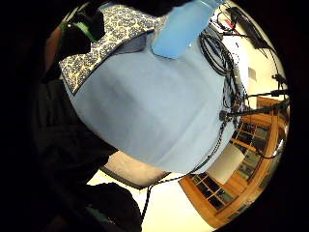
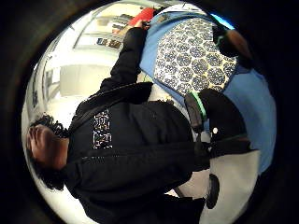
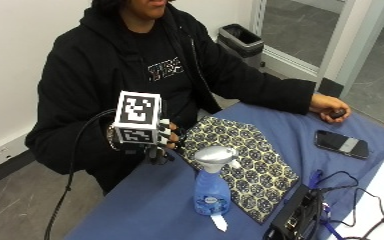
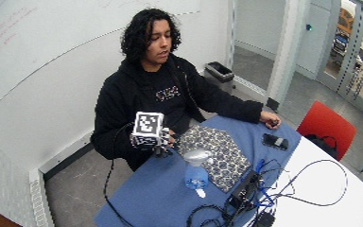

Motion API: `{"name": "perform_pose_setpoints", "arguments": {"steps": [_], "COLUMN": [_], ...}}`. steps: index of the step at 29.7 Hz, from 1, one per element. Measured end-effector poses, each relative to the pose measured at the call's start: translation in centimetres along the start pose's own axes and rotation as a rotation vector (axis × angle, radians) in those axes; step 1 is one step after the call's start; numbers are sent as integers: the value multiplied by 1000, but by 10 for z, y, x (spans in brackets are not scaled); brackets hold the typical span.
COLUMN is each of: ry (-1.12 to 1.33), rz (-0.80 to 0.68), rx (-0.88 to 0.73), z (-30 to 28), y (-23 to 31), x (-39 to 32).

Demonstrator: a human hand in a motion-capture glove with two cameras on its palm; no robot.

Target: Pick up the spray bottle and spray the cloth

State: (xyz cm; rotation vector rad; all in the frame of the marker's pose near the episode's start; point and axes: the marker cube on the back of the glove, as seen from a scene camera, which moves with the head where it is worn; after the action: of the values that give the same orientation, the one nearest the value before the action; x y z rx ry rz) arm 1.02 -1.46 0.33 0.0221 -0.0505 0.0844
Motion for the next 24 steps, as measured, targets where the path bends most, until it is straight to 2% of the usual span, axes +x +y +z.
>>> {"name": "perform_pose_setpoints", "arguments": {"steps": [2,6,12,24], "ry": [0,-15,-46,-84], "rz": [2,62,107,195], "rx": [-24,21,-45,-3], "z": [2,1,-7,-50], "y": [12,-8,21,-4], "x": [5,16,55,118]}}
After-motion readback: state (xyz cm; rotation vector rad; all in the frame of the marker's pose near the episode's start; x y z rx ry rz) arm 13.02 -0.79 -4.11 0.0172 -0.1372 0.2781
